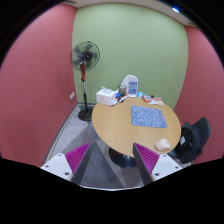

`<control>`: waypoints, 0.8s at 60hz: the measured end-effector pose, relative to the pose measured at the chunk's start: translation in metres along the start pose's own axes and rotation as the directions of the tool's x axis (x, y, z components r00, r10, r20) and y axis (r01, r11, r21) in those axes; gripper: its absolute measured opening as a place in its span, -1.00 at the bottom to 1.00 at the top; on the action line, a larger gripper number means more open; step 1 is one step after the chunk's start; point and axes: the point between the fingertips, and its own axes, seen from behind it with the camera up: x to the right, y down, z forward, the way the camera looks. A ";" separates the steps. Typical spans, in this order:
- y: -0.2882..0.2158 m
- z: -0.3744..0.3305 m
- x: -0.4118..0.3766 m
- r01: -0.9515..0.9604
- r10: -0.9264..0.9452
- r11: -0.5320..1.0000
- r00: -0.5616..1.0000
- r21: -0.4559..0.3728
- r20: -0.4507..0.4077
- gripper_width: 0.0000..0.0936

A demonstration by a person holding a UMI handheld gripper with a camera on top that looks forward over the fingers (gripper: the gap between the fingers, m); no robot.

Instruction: Arrange mouse

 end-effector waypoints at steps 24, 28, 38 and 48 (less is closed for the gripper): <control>0.104 0.047 0.116 -0.072 0.069 0.994 0.996 -0.081 -0.049 0.78; 0.119 0.064 0.152 -0.087 0.081 0.993 0.994 -0.077 -0.072 0.78; 0.128 0.126 0.227 -0.121 0.118 0.992 0.989 -0.025 -0.087 0.78; 0.131 0.192 0.271 -0.169 0.168 0.985 0.984 -0.016 -0.066 0.78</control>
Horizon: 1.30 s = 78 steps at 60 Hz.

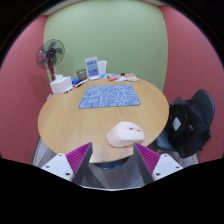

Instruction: Arrange mouse

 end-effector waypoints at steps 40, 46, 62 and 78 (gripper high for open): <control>-0.047 0.117 0.020 0.024 -0.025 1.000 0.998 -0.021 -0.057 0.58; -0.054 0.124 0.020 0.058 -0.058 0.998 0.995 -0.001 -0.081 0.13; -0.054 0.118 0.020 0.066 -0.070 0.997 0.991 -0.036 -0.113 -0.16; -0.163 0.066 -0.001 0.092 -0.084 0.991 0.993 0.096 -0.085 -0.20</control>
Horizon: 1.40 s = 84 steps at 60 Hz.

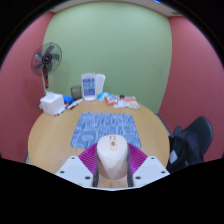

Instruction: Arrange mouse

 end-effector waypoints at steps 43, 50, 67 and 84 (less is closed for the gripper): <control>-0.028 0.247 -0.036 0.015 0.008 0.992 0.983 -0.125 0.181 0.10; -0.033 0.233 -0.039 0.043 -0.019 0.991 0.982 -0.123 0.190 0.65; -0.082 0.117 -0.037 0.013 -0.007 0.999 0.989 -0.037 0.151 0.80; -0.084 -0.044 -0.038 0.005 -0.009 0.999 0.997 0.041 0.078 0.79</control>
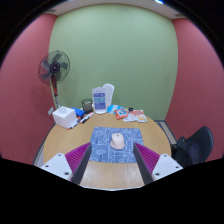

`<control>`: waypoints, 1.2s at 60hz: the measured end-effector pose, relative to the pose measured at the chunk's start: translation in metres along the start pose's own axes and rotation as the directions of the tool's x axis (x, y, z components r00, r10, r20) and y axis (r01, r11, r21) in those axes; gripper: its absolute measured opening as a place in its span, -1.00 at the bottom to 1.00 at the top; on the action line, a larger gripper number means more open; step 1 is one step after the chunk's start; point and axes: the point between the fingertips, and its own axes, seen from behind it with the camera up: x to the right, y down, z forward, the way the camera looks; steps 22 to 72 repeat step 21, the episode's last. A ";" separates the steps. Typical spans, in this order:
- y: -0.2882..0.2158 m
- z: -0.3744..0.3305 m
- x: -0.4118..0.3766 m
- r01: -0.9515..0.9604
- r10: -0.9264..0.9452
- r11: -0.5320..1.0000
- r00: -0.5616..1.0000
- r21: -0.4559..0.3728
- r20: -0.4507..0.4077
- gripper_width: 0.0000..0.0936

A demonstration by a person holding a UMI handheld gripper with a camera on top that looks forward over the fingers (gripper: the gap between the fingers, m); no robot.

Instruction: Arrange mouse

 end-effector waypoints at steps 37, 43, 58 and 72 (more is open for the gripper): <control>0.031 -0.100 -0.005 0.030 -0.030 1.000 0.999 -0.003 -0.037 0.80; 0.031 -0.100 -0.005 0.030 -0.030 1.000 0.999 -0.003 -0.037 0.80; 0.031 -0.100 -0.005 0.030 -0.030 1.000 0.999 -0.003 -0.037 0.80; 0.031 -0.100 -0.005 0.030 -0.030 1.000 0.999 -0.003 -0.037 0.80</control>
